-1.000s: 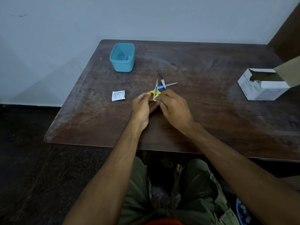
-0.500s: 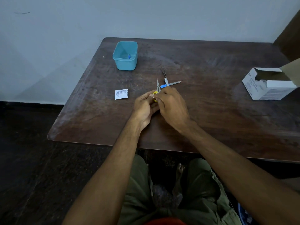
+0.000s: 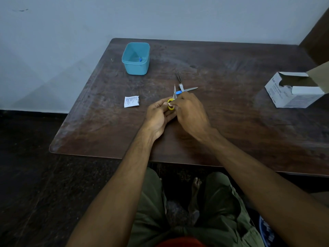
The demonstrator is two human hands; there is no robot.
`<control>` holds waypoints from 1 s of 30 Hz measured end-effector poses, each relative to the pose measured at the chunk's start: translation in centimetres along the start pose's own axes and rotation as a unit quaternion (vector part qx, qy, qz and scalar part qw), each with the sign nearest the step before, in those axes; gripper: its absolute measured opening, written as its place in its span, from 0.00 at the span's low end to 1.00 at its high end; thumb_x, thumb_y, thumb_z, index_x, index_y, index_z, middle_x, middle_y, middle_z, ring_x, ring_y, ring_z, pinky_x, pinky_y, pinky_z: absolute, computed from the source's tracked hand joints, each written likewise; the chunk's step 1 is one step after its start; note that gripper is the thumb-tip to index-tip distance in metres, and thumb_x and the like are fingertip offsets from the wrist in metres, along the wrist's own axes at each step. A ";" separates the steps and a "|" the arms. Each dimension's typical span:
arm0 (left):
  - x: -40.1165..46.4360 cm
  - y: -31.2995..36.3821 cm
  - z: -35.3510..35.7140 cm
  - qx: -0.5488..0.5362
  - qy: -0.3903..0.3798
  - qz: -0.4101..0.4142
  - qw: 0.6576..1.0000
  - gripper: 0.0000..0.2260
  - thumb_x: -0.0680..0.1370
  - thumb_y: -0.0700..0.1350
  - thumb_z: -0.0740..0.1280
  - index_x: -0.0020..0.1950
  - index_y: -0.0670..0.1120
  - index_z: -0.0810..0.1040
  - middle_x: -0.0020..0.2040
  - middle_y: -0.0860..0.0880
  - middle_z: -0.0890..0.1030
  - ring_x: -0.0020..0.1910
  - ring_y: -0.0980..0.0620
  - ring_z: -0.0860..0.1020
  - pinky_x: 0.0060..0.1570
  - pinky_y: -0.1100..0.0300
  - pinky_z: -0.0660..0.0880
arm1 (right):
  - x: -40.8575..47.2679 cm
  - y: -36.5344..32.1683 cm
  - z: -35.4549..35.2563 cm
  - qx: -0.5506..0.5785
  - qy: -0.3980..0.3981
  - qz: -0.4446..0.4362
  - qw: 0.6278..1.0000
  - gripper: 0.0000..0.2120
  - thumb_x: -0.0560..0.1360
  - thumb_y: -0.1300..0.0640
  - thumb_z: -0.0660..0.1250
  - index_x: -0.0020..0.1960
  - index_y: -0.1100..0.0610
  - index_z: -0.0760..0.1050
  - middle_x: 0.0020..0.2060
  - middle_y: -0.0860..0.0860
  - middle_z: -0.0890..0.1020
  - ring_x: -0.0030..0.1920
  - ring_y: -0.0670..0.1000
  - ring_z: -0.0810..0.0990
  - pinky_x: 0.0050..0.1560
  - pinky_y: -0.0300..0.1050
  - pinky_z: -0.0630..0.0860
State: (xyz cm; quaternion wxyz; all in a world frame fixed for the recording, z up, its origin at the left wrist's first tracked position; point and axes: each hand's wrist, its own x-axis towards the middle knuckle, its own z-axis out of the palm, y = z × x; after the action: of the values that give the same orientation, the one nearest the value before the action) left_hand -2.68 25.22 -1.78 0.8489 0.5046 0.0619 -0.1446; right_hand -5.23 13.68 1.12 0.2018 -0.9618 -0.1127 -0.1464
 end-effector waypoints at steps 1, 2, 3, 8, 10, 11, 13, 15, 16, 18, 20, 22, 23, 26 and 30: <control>0.0 -0.1 0.1 0.008 0.001 0.000 1.000 0.13 0.83 0.35 0.53 0.55 0.39 0.78 0.45 0.44 0.83 0.43 0.51 0.83 0.43 0.59 0.80 | 0.3 0.1 -0.1 -0.001 -0.003 0.009 1.000 0.12 0.77 0.63 0.60 0.55 0.60 0.80 0.51 0.58 0.78 0.53 0.57 0.74 0.49 0.53 0.74; 0.0 -0.1 0.2 0.012 0.003 0.002 1.000 0.13 0.83 0.35 0.53 0.56 0.39 0.78 0.45 0.44 0.83 0.44 0.51 0.83 0.44 0.60 0.80 | 0.6 0.1 -0.1 0.001 -0.005 0.012 1.000 0.12 0.77 0.63 0.60 0.55 0.60 0.80 0.52 0.58 0.78 0.54 0.57 0.74 0.50 0.53 0.74; -0.1 -0.1 0.3 0.010 0.007 0.004 1.000 0.13 0.83 0.35 0.54 0.56 0.39 0.78 0.46 0.44 0.83 0.44 0.51 0.83 0.43 0.60 0.80 | 0.6 0.0 -0.1 0.003 -0.006 0.008 1.000 0.12 0.77 0.64 0.60 0.55 0.61 0.80 0.52 0.58 0.78 0.54 0.57 0.74 0.50 0.53 0.74; -0.1 0.1 0.2 -0.017 0.022 0.005 1.000 0.12 0.82 0.34 0.55 0.56 0.38 0.78 0.46 0.42 0.83 0.42 0.50 0.83 0.40 0.61 0.80 | -1.3 -0.7 0.6 -0.025 0.016 -0.052 0.998 0.09 0.78 0.60 0.62 0.52 0.62 0.78 0.48 0.57 0.77 0.49 0.57 0.74 0.40 0.50 0.75; -0.2 0.2 0.2 -0.018 0.021 0.001 1.000 0.12 0.82 0.34 0.55 0.55 0.38 0.78 0.45 0.42 0.83 0.43 0.49 0.83 0.40 0.60 0.80 | -1.4 -0.4 1.0 -0.025 0.029 -0.047 0.998 0.08 0.78 0.57 0.63 0.52 0.60 0.77 0.48 0.55 0.77 0.49 0.56 0.75 0.39 0.49 0.74; -0.2 0.2 0.3 -0.018 0.022 -0.001 1.000 0.12 0.82 0.34 0.55 0.54 0.38 0.79 0.45 0.42 0.84 0.42 0.49 0.83 0.40 0.60 0.80 | -1.3 -0.2 1.2 -0.013 0.026 -0.032 0.999 0.07 0.78 0.55 0.62 0.50 0.57 0.75 0.47 0.53 0.77 0.48 0.54 0.74 0.41 0.49 0.74; -0.3 0.3 0.3 -0.021 0.021 -0.005 1.000 0.13 0.82 0.34 0.55 0.53 0.38 0.79 0.44 0.43 0.84 0.42 0.49 0.83 0.40 0.59 0.80 | -0.8 0.0 1.3 -0.014 0.017 -0.012 1.000 0.06 0.77 0.50 0.60 0.45 0.52 0.71 0.44 0.49 0.76 0.46 0.50 0.73 0.43 0.48 0.71; -0.4 0.4 0.4 -0.023 0.020 -0.008 0.999 0.14 0.82 0.34 0.53 0.56 0.37 0.78 0.45 0.42 0.84 0.43 0.49 0.83 0.41 0.59 0.80 | -0.6 0.0 1.3 -0.002 0.013 -0.007 1.000 0.06 0.77 0.52 0.59 0.45 0.53 0.72 0.44 0.50 0.76 0.45 0.51 0.74 0.43 0.48 0.70; -0.4 0.5 0.4 -0.027 0.019 -0.008 0.999 0.14 0.82 0.34 0.53 0.56 0.37 0.78 0.46 0.42 0.83 0.43 0.49 0.83 0.41 0.59 0.80 | -0.6 -0.2 1.2 -0.007 0.011 -0.018 1.000 0.05 0.76 0.55 0.60 0.46 0.55 0.74 0.46 0.52 0.76 0.47 0.53 0.75 0.42 0.48 0.71; -0.5 0.6 0.5 -0.040 0.013 -0.007 0.999 0.15 0.82 0.35 0.52 0.57 0.37 0.77 0.45 0.43 0.83 0.43 0.50 0.82 0.41 0.60 0.80 | -0.7 -0.3 1.0 -0.076 0.024 -0.078 0.994 0.06 0.76 0.62 0.62 0.49 0.62 0.76 0.48 0.56 0.77 0.49 0.57 0.75 0.40 0.51 0.74; -0.7 0.7 0.5 -0.049 0.002 -0.010 0.999 0.14 0.82 0.37 0.53 0.59 0.38 0.77 0.46 0.44 0.83 0.44 0.51 0.82 0.43 0.60 0.80 | -0.7 -0.2 0.8 -0.061 0.046 -0.091 0.993 0.07 0.77 0.62 0.62 0.49 0.64 0.78 0.47 0.59 0.77 0.48 0.59 0.76 0.41 0.54 0.76; -0.8 0.7 0.5 -0.059 -0.011 -0.011 0.998 0.14 0.83 0.39 0.53 0.59 0.40 0.78 0.46 0.45 0.83 0.45 0.51 0.82 0.47 0.58 0.79 | -0.8 -0.2 0.6 0.019 0.083 -0.073 0.994 0.07 0.76 0.62 0.64 0.48 0.64 0.79 0.45 0.59 0.78 0.46 0.58 0.78 0.44 0.53 0.76; -0.8 0.6 0.5 -0.063 -0.018 -0.013 0.998 0.14 0.83 0.40 0.54 0.58 0.42 0.78 0.46 0.45 0.84 0.45 0.50 0.82 0.49 0.57 0.79 | -0.9 -0.3 0.4 0.074 0.101 -0.048 0.991 0.06 0.76 0.62 0.65 0.48 0.63 0.80 0.45 0.57 0.79 0.45 0.56 0.78 0.45 0.50 0.76; -1.1 0.5 0.6 -0.071 -0.050 -0.033 0.996 0.13 0.83 0.44 0.55 0.56 0.43 0.78 0.47 0.43 0.84 0.48 0.48 0.83 0.55 0.55 0.77 | -1.0 -0.5 0.0 0.219 0.147 0.040 0.964 0.04 0.74 0.60 0.68 0.47 0.58 0.81 0.43 0.52 0.80 0.41 0.47 0.79 0.44 0.36 0.74; -1.2 0.3 0.7 -0.058 -0.069 -0.043 0.995 0.12 0.83 0.43 0.56 0.54 0.43 0.79 0.51 0.43 0.83 0.50 0.49 0.82 0.56 0.56 0.77 | -1.6 -1.0 -0.1 0.343 0.167 0.119 0.917 0.03 0.73 0.59 0.71 0.46 0.55 0.82 0.44 0.49 0.82 0.42 0.45 0.81 0.45 0.41 0.78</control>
State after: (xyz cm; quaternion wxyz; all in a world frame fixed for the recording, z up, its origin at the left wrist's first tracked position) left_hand -3.73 24.97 -0.92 0.8718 0.4406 0.0330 -0.2114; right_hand -7.01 14.26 1.02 0.5512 -0.8014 -0.0053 -0.2323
